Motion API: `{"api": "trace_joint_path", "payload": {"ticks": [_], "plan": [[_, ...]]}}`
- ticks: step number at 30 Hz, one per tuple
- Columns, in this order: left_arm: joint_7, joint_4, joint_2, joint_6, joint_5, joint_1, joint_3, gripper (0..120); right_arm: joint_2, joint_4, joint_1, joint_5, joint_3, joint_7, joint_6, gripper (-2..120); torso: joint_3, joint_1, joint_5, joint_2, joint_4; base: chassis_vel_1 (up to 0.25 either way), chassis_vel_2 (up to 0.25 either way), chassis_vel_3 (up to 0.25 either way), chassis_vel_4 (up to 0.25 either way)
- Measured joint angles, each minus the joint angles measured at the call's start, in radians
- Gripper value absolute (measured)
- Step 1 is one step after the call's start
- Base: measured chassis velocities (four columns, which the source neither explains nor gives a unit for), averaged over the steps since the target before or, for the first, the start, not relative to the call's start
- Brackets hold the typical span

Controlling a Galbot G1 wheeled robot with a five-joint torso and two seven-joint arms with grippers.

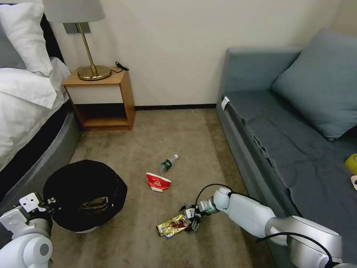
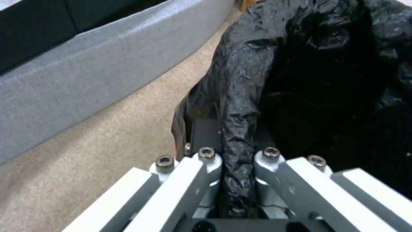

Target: Pick up the trash bin, then pick up the garbage on the floor and place it into the trash bin.

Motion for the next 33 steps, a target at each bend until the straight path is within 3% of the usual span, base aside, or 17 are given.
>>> {"api": "trace_joint_path", "payload": {"ticks": [8,21,24,33], "plan": [[0.000,0.001,0.001,-0.002,0.001,0.001,-0.003,4,0.000,0.001,-0.004,0.002,0.003,-0.001,0.006,65,0.000,0.000,0.0004,0.000,0.0000,0.000,0.000,0.000,0.000],[0.002,0.012,0.001,-0.004,0.008,-0.004,0.005,4,-0.007,0.011,-0.002,0.008,0.011,-0.001,0.004,13,0.000,0.000,0.0007,0.000,0.0004,0.000,0.000,0.000,0.000],[0.002,0.013,-0.001,-0.006,0.010,-0.005,0.008,4,-0.011,0.019,0.001,0.014,0.011,-0.002,0.004,8,0.000,0.000,0.0006,0.000,0.0004,0.000,0.000,0.000,0.000],[0.003,0.014,-0.003,-0.007,0.014,-0.005,0.010,4,-0.027,0.048,0.004,0.039,0.016,-0.002,0.004,7,0.000,0.000,0.0005,0.000,0.0003,0.000,0.000,0.000,0.000]]}}
